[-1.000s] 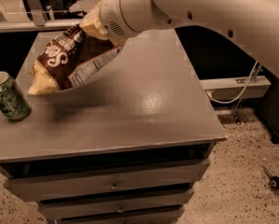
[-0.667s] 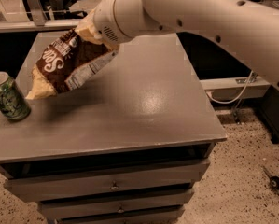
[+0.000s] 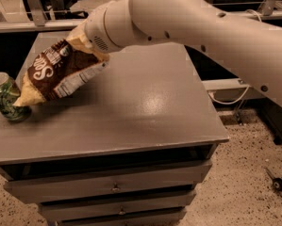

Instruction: Move brown chip bag near green can

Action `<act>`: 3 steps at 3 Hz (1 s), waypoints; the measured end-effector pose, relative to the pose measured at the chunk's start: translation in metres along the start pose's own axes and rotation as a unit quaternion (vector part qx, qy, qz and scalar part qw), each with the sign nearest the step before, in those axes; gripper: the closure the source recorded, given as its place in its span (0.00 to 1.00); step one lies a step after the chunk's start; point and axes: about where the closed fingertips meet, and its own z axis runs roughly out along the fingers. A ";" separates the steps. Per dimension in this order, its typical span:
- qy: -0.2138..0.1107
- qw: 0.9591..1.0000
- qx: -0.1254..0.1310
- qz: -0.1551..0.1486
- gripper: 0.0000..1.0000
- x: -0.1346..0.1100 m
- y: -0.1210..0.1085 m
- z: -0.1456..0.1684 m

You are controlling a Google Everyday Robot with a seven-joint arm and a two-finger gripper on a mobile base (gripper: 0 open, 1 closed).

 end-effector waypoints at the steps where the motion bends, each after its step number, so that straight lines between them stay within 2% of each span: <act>1: 0.003 1.000 -0.006 0.010 0.18 0.006 0.007 0.006; 2: 0.008 1.000 -0.008 0.015 0.00 0.014 0.011 0.007; 3: 0.005 1.000 -0.013 0.023 0.00 0.030 0.002 -0.009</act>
Offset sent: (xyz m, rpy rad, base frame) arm -0.0029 -0.0004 -0.0339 -0.0015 0.0671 -0.0114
